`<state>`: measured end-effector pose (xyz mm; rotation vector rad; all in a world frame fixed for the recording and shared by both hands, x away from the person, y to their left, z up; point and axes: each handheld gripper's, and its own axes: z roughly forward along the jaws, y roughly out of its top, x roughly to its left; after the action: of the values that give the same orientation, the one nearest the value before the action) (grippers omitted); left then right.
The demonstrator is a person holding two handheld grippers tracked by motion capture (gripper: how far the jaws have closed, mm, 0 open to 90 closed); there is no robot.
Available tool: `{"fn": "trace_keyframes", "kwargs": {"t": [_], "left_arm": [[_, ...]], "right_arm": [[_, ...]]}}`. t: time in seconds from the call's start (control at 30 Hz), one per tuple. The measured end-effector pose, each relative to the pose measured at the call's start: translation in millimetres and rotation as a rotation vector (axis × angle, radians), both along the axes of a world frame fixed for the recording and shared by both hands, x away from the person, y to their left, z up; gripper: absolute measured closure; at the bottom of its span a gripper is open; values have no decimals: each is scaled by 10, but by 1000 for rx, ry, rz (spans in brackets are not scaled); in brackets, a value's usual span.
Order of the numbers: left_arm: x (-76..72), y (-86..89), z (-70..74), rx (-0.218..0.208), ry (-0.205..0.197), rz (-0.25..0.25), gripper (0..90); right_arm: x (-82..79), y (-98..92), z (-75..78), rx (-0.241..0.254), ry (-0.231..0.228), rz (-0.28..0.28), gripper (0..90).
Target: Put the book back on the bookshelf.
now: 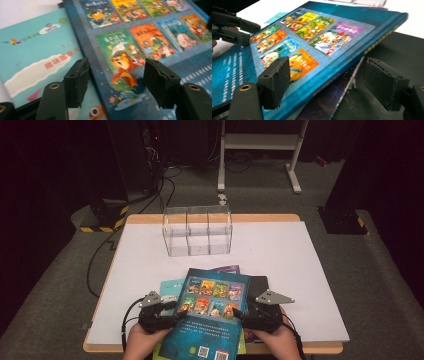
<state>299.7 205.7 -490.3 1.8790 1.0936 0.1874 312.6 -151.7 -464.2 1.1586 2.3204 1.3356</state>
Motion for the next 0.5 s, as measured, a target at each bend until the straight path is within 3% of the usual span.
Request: {"fn": "trace_keyframes", "kwargs": {"t": [0.4,0.5], "left_arm": [[15,-83,6,6,-13,14,379],[88,-160,36,23,-23,10,385]], "right_arm": [[54,38,23,-7,32,-33,242],[178,-28,47,-9,28,-57,259]]}}
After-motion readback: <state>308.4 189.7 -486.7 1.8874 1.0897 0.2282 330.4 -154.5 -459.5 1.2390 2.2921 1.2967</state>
